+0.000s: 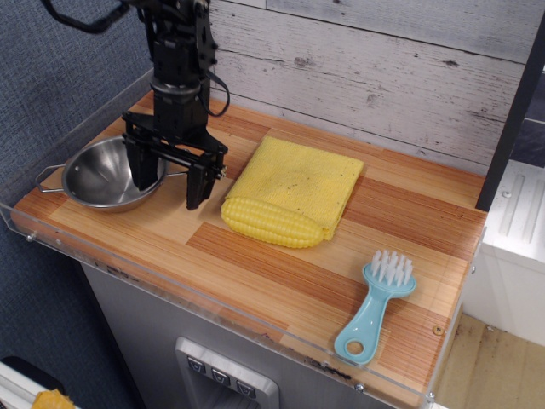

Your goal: Put the bowl on the yellow rectangle.

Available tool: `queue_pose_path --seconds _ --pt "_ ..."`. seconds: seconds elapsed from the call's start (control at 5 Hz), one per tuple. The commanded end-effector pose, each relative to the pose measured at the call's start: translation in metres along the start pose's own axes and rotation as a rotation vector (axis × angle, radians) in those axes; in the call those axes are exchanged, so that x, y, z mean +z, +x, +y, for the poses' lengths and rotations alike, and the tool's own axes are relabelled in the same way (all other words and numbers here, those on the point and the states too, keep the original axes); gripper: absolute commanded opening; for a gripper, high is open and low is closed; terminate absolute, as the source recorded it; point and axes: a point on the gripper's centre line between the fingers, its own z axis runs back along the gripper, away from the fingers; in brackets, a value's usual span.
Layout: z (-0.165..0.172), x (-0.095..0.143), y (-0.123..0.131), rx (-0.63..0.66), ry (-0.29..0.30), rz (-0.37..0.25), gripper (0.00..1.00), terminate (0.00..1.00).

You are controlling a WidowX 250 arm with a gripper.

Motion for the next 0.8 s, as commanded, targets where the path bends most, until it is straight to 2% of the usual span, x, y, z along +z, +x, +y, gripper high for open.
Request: queue_pose_path --seconds 0.0,0.2,0.6 --pt "0.001 0.006 0.002 0.022 0.006 -0.017 0.00 0.00" --pt "0.002 0.016 0.000 0.026 0.009 -0.046 0.00 0.00" --pt "-0.010 0.087 -0.010 0.025 -0.012 -0.247 0.00 0.00"
